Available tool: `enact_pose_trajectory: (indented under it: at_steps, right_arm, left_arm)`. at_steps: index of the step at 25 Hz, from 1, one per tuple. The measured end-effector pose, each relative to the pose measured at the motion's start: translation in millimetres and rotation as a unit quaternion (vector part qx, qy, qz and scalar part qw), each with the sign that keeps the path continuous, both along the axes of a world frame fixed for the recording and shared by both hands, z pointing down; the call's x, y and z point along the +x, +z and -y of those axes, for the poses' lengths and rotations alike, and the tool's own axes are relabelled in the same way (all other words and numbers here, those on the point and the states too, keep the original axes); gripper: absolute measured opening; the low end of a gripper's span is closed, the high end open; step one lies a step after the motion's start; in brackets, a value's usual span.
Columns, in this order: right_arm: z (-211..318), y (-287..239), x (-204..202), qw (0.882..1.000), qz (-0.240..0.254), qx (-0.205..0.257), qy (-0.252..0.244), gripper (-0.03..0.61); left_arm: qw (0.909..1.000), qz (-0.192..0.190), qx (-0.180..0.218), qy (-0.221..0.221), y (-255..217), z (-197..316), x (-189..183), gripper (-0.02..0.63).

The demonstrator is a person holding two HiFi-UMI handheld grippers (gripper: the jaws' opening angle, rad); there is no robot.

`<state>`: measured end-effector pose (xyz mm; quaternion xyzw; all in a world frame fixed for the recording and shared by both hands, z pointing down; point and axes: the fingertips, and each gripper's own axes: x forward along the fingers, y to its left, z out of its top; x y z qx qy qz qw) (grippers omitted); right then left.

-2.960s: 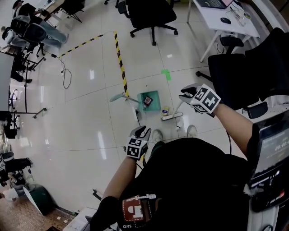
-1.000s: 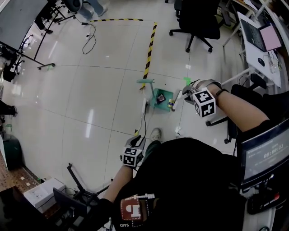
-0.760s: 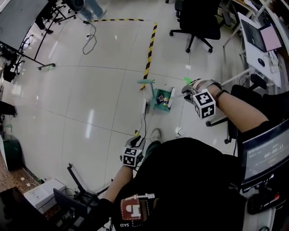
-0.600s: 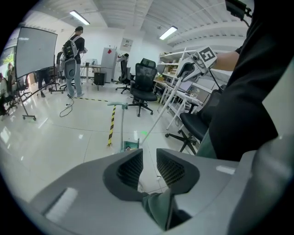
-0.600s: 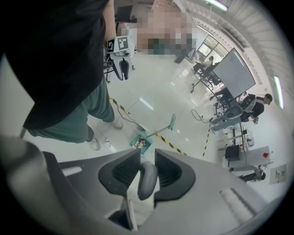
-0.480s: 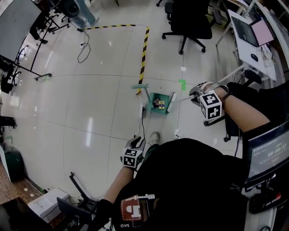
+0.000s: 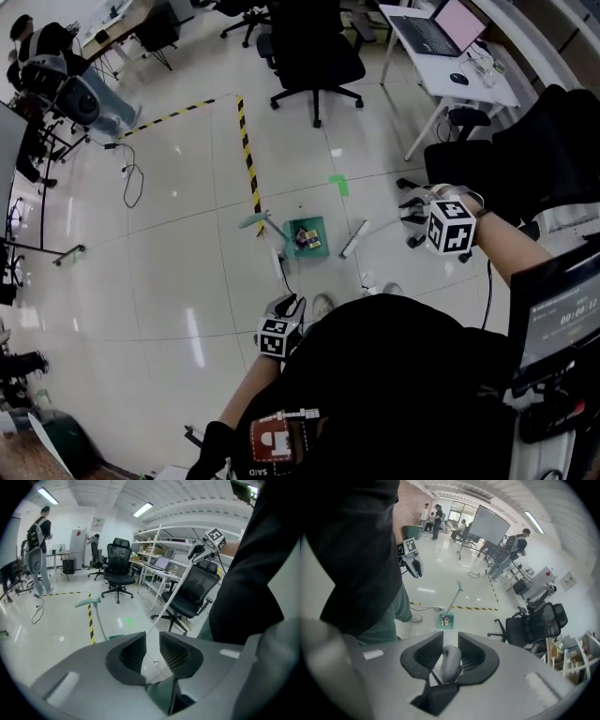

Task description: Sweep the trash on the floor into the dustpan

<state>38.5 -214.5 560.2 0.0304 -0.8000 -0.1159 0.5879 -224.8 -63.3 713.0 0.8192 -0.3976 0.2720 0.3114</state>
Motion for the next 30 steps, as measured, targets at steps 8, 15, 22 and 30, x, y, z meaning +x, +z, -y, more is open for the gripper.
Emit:
enact_pose_trajectory:
  at_steps: [8, 15, 22, 30]
  right_arm:
    - [-80, -8, 76, 0.997, -0.006, 0.017, 0.071, 0.092]
    - [-182, -28, 150, 0.998, 0.014, 0.024, 0.061, 0.092]
    - [-298, -19, 206, 0.999, 0.021, 0.012, 0.024, 0.092]
    - [-398, 4, 236, 0.997, 0.04, -0.016, 0.065, 0.094]
  left_arm:
    - [0.9967, 0.01, 0.037, 0.071, -23, -8, 43, 0.087]
    - [0.9964, -0.023, 0.069, 0.044, -56, -97, 137, 0.083]
    - [0.9916, -0.062, 0.113, 0.004, -108, -203, 218, 0.08]
    - [0.9902, -0.067, 0.119, -0.025, -125, -294, 204, 0.071]
